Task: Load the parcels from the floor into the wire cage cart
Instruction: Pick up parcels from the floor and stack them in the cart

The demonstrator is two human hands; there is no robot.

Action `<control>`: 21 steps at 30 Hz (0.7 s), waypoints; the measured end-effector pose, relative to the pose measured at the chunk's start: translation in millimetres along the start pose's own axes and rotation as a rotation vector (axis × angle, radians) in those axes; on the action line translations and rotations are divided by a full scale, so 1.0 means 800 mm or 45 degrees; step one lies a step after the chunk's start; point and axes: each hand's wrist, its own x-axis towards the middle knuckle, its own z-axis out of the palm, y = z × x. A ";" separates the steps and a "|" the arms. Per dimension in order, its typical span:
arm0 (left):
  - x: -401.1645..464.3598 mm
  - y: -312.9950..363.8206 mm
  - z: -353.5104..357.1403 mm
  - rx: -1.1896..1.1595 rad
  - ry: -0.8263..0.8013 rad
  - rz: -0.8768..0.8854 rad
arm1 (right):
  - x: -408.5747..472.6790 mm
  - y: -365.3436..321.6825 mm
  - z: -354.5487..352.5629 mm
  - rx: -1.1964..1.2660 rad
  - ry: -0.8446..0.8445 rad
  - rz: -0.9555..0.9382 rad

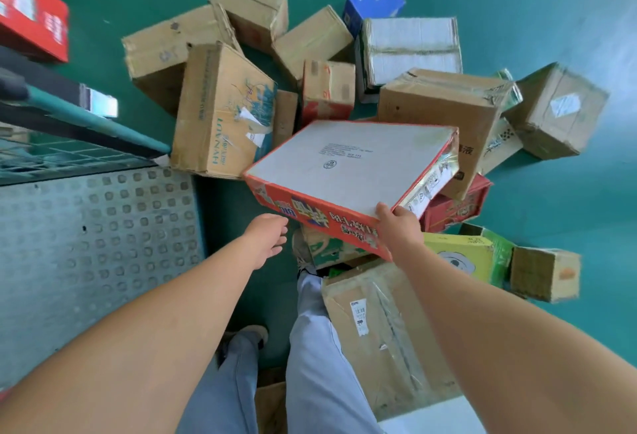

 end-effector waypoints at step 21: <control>-0.216 -0.306 -0.391 -0.673 0.594 -0.143 | -0.337 -0.259 0.084 -0.685 -0.719 -0.186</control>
